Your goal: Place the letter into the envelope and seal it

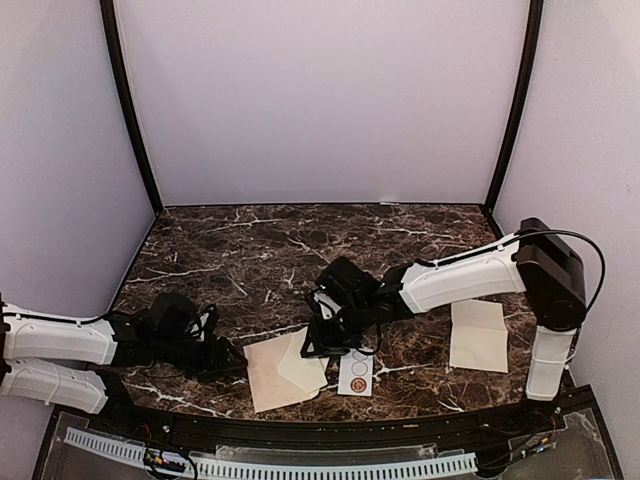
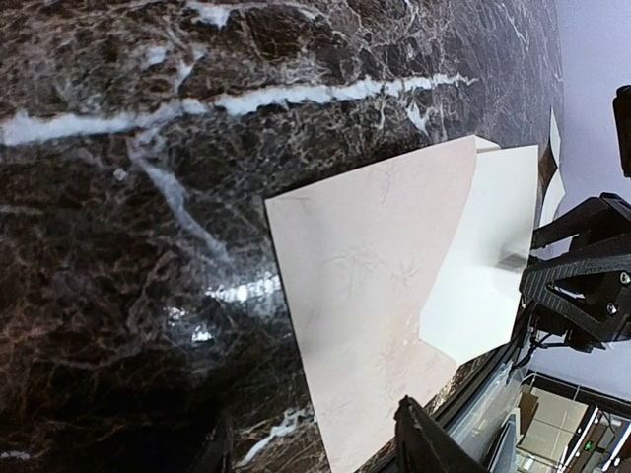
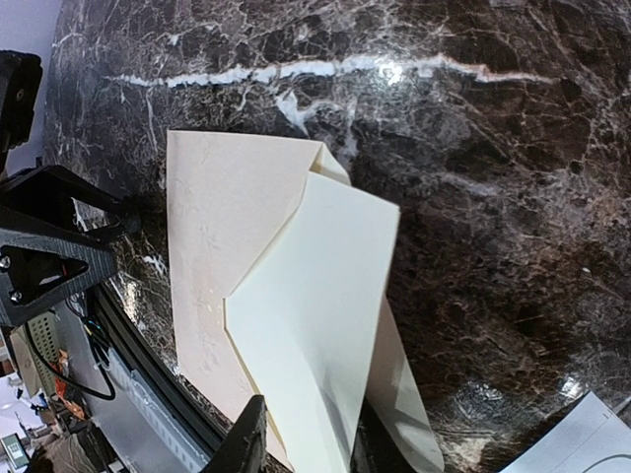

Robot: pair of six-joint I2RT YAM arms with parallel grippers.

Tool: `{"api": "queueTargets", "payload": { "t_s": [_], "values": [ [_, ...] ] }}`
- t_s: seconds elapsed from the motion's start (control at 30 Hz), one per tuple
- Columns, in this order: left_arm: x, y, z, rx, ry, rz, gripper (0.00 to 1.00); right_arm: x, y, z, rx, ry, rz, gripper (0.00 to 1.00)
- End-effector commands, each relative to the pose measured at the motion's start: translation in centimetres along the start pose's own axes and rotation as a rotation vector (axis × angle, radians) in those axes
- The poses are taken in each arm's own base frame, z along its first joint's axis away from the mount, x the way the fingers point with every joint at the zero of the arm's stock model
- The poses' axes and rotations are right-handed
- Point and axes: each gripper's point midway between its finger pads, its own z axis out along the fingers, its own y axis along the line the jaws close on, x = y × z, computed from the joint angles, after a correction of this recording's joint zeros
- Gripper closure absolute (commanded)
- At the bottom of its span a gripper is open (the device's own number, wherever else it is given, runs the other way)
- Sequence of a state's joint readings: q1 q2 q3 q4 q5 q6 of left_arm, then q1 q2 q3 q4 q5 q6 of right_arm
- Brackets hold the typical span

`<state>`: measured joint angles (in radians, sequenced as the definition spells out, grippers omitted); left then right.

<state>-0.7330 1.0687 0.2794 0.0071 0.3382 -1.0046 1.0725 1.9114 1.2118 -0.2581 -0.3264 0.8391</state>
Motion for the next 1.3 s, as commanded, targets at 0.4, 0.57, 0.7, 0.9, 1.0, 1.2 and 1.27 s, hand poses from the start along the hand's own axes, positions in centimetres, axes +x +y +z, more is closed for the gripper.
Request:
{"api": "queueTargets", "payload": {
  "t_s": [0.4,0.57,0.7,0.9,1.0,1.2,1.27],
  "values": [
    [1.2,0.5,1.4,0.006,0.087,-0.009,0.56,0.7,-1.7,2.2,0.0,0.022,0.043,1.0],
    [1.4,0.8,1.5,-0.004,0.096,-0.017,0.57,0.9,-1.8,2.5,-0.002,0.03,0.053,1.0],
    [1.5,1.0,1.4,-0.011,0.098,-0.017,0.57,0.8,-2.3,1.8,0.034,0.017,0.057,0.98],
    [1.2,0.9,0.8,-0.024,0.077,-0.004,0.57,0.8,-2.7,1.0,0.051,0.005,0.067,0.91],
    [1.6,1.3,0.6,-0.036,0.09,-0.012,0.57,1.1,-2.8,1.2,0.044,0.014,0.07,0.91],
    [1.7,1.2,0.6,-0.026,0.094,-0.015,0.56,1.0,-2.7,0.9,0.046,0.006,0.073,0.89],
    [1.7,1.1,0.6,-0.02,0.094,-0.015,0.56,1.0,-2.8,0.7,0.056,0.002,0.072,0.87]
  ]
}}
